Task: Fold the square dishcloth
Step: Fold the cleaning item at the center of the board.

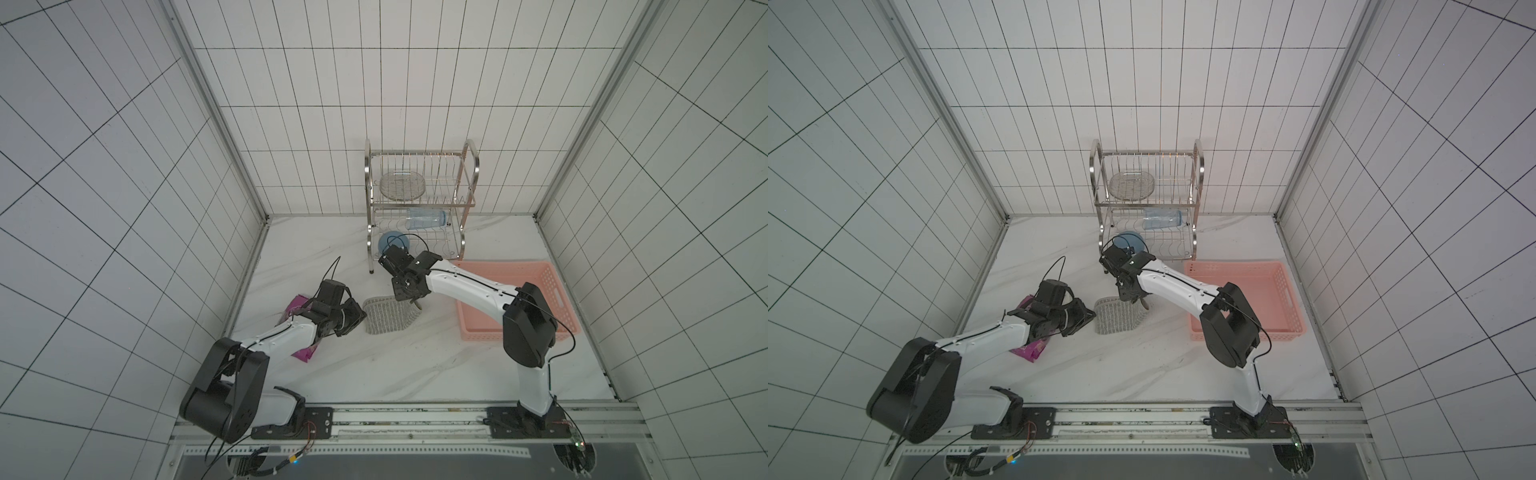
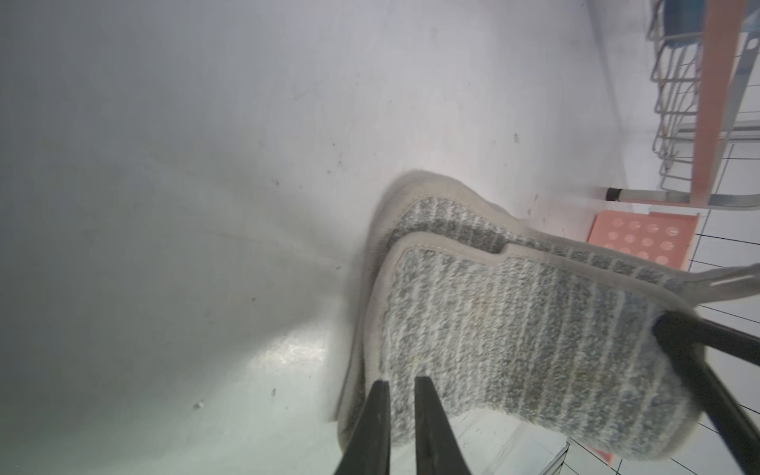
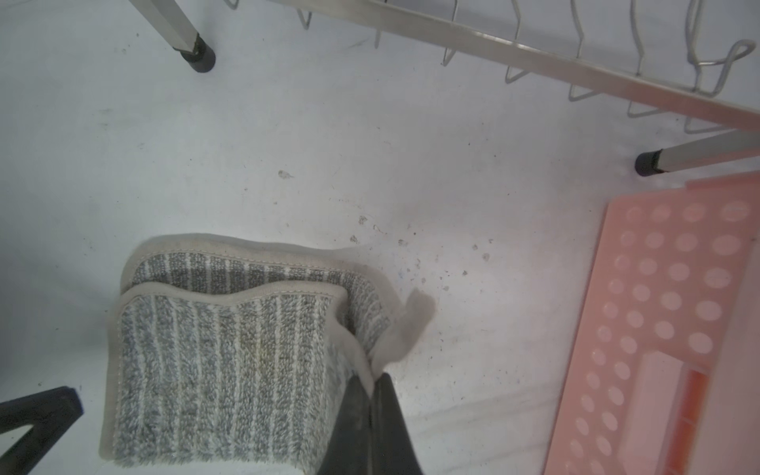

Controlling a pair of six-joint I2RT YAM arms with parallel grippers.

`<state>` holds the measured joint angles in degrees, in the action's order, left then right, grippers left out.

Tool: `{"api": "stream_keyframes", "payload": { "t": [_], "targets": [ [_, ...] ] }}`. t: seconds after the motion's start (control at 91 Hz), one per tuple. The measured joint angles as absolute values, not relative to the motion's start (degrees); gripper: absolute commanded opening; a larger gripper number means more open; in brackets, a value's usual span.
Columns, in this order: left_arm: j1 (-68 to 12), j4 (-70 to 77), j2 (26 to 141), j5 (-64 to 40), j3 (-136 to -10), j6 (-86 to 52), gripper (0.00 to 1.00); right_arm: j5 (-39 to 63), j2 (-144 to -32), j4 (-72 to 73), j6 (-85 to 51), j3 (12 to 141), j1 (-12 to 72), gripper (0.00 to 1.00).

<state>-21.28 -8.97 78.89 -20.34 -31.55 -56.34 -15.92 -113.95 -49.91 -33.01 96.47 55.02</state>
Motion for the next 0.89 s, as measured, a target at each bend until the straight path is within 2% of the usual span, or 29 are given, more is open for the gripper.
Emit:
{"api": "stream_keyframes", "payload": {
  "t": [0.11, 0.341, 0.89],
  "targets": [
    [-21.4, -8.7, 81.4, -21.3, -31.2, -55.9, 0.14, -15.9, -114.6, -50.1, -33.1, 97.2, 55.5, 0.00],
    [-23.5, -4.6, 85.4, -22.6, -31.2, -56.2, 0.00, -15.6, -115.0, -50.7, -33.2, 97.2, 55.8, 0.00],
    [-24.9, 5.4, 90.5, -23.3, -31.6, -54.5, 0.00, -6.1, -120.6, -50.4, -33.8, 105.4, 56.3, 0.00]
  ]
}}
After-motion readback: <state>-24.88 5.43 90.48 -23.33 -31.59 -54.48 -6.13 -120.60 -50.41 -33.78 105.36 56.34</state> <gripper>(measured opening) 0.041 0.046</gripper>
